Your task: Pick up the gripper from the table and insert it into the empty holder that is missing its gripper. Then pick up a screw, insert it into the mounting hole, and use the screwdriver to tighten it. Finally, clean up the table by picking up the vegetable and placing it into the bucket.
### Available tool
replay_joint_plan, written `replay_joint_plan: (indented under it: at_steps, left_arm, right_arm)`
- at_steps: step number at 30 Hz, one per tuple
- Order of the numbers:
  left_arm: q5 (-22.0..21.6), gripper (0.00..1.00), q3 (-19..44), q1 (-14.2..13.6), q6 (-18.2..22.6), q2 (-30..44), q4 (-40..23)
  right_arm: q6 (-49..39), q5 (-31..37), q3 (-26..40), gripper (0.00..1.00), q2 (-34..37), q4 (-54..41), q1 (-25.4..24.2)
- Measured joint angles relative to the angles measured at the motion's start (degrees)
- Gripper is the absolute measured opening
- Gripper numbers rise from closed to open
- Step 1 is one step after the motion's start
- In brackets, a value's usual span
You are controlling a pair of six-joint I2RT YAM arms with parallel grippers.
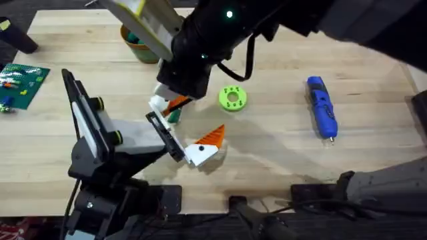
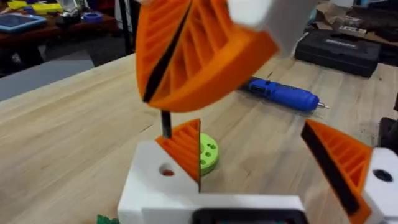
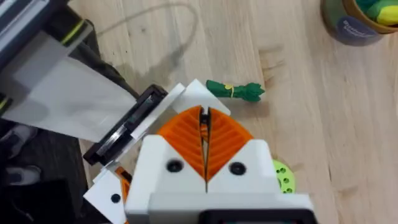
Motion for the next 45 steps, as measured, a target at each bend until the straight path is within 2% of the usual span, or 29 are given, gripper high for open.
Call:
replay_joint_plan:
  at_steps: [45]
  left_arm:
    - [0.0, 0.986, 0.0, 0.0, 0.0, 0.0, 0.0]
  right_arm:
    - [1.5, -0.5, -0.3, 0.008, 1.9, -1.1, 0.8]
